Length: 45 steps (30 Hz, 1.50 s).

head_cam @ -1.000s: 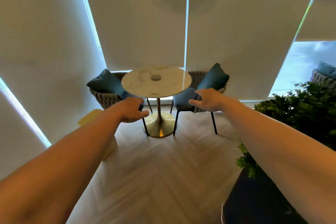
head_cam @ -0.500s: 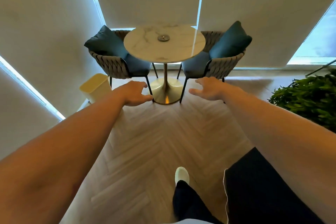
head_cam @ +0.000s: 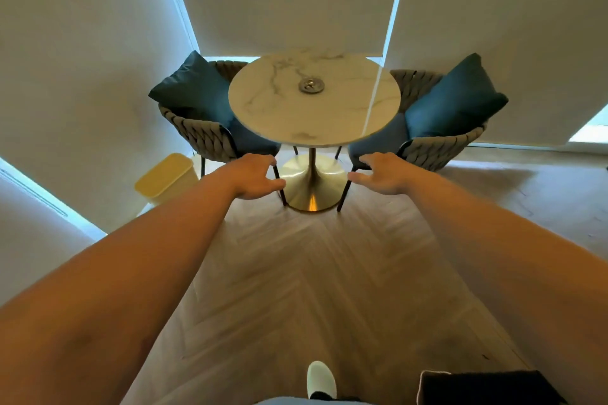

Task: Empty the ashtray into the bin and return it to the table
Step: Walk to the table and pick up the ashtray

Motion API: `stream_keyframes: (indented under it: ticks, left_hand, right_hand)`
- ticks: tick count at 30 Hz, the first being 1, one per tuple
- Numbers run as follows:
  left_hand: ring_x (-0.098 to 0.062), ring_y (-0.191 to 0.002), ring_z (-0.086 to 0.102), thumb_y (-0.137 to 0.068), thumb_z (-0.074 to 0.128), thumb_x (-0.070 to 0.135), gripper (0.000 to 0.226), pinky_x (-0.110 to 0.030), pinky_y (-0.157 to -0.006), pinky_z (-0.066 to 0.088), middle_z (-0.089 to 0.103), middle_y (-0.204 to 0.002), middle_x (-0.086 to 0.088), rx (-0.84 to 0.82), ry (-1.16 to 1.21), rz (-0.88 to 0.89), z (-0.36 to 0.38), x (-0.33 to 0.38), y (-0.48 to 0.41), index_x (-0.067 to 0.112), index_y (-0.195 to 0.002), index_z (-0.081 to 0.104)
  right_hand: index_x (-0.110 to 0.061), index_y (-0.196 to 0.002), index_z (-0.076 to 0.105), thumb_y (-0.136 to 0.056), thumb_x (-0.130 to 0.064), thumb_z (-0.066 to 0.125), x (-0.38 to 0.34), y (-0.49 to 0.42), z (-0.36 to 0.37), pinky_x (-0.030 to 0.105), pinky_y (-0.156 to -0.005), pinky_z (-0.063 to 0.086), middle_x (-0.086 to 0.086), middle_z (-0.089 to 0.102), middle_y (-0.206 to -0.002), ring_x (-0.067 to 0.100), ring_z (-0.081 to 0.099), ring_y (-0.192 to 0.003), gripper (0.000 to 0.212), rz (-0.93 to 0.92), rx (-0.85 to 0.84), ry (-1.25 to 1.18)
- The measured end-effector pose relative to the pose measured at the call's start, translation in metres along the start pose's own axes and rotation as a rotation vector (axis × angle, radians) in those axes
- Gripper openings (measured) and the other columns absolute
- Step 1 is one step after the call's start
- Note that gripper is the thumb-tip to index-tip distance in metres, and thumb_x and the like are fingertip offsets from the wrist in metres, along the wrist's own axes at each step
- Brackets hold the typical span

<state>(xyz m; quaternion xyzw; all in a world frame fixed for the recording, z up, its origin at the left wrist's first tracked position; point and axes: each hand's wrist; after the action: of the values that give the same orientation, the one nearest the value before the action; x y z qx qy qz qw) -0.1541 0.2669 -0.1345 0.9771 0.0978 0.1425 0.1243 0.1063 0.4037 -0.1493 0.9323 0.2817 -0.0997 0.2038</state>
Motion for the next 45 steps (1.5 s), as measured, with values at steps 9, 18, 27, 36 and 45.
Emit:
stream_keyframes:
  ticks: [9,18,27,36,45]
  left_hand:
    - [-0.028,-0.122,0.051,-0.088,0.053,0.054,0.068,-0.045,-0.101,0.045,0.048,-0.144,-0.011,-0.048,0.046,0.032,-0.042,-0.024,-0.136,0.014,-0.142,0.041]
    - [-0.030,-0.125,0.047,-0.090,0.054,0.051,0.070,-0.041,-0.102,0.041,0.043,-0.147,-0.012,-0.124,0.079,0.035,-0.066,-0.081,-0.292,0.013,-0.146,0.036]
    - [-0.029,-0.123,0.049,-0.088,0.054,0.057,0.072,-0.043,-0.101,0.042,0.046,-0.146,-0.011,-0.143,0.021,0.079,-0.101,-0.103,-0.413,0.016,-0.145,0.038]
    - [-0.029,-0.128,0.047,-0.088,0.056,0.056,0.074,-0.042,-0.105,0.040,0.044,-0.148,-0.011,-0.147,0.066,0.005,-0.114,-0.104,-0.508,0.014,-0.145,0.037]
    - [-0.028,-0.127,0.048,-0.087,0.056,0.059,0.076,-0.042,-0.104,0.041,0.047,-0.146,-0.011,-0.155,0.078,-0.072,-0.119,-0.086,-0.592,0.014,-0.145,0.037]
  right_hand:
    - [-0.012,-0.146,0.039,-0.088,-0.064,0.048,0.014,-0.127,-0.044,0.037,-0.099,0.039,0.010,0.046,-0.148,0.029,0.045,-0.132,0.078,-0.010,-0.021,-0.037]
    - [-0.010,-0.152,0.027,-0.090,-0.064,0.045,0.008,-0.276,-0.066,0.039,-0.110,0.032,0.011,0.032,-0.158,0.030,0.033,-0.142,0.085,0.074,-0.057,0.004]
    - [-0.010,-0.152,0.025,-0.088,-0.064,0.049,0.020,-0.380,-0.094,0.039,-0.110,0.032,0.011,0.033,-0.158,0.030,0.035,-0.141,0.088,0.111,-0.086,-0.058]
    - [-0.011,-0.152,0.027,-0.087,-0.062,0.053,0.053,-0.482,-0.126,0.036,-0.107,0.033,0.012,0.036,-0.156,0.030,0.036,-0.140,0.087,0.067,-0.089,-0.096]
    - [-0.010,-0.151,0.028,-0.086,-0.060,0.057,0.089,-0.570,-0.159,0.035,-0.107,0.034,0.014,0.040,-0.153,0.029,0.039,-0.139,0.087,-0.004,-0.148,-0.086]
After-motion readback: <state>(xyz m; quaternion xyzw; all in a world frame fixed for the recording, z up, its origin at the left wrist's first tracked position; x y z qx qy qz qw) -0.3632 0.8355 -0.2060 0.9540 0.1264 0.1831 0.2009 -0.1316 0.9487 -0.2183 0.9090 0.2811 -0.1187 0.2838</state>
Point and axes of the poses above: each hand's wrist, its own y-axis away from the middle knuckle, its own z-axis out of the palm, x = y × z
